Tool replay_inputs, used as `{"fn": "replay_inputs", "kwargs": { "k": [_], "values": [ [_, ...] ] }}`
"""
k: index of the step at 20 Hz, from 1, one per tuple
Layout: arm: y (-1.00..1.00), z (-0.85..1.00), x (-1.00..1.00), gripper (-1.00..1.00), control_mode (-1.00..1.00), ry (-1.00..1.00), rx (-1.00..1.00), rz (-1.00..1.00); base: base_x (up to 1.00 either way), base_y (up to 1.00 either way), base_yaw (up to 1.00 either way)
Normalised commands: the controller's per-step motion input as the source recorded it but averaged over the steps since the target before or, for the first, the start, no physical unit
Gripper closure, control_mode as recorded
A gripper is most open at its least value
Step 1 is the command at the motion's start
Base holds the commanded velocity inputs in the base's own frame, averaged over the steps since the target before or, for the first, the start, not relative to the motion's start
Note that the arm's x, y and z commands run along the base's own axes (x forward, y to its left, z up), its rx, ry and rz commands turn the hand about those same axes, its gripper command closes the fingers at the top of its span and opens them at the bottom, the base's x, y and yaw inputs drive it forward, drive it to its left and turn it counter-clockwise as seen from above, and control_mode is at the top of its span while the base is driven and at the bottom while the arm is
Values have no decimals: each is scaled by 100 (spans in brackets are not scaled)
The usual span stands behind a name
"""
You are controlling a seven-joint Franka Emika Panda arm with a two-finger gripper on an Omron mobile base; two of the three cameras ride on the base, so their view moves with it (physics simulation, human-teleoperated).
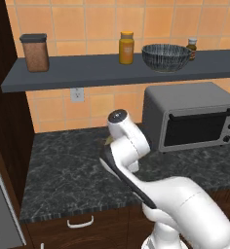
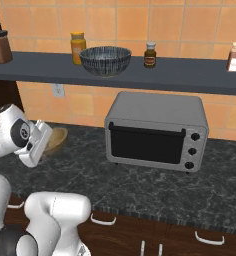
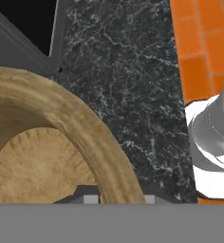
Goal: Pick up the bowls on the counter and stack them on top of one another in the open cabinet. Place the smaller bowl on top of the larger bowl.
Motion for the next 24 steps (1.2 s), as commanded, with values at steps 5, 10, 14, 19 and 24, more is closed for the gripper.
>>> {"fn": "replay_inputs", "kwargs": {
  "k": [5, 10, 14, 19, 24],
  "values": [
    [-16, 97, -80, 100, -100, 0, 2, 0, 0, 0, 0],
    [-24, 100, -67, 100, -100, 0, 5, 0, 0, 0, 0],
    [-12, 100, -25, 100, -100, 0, 0, 4, 0, 0, 0],
    [-40, 98, -11, 100, -100, 0, 7, 5, 0, 0, 0],
    [-53, 85, 0, 100, -100, -5, 15, 13, 0, 0, 0]
  ]
}}
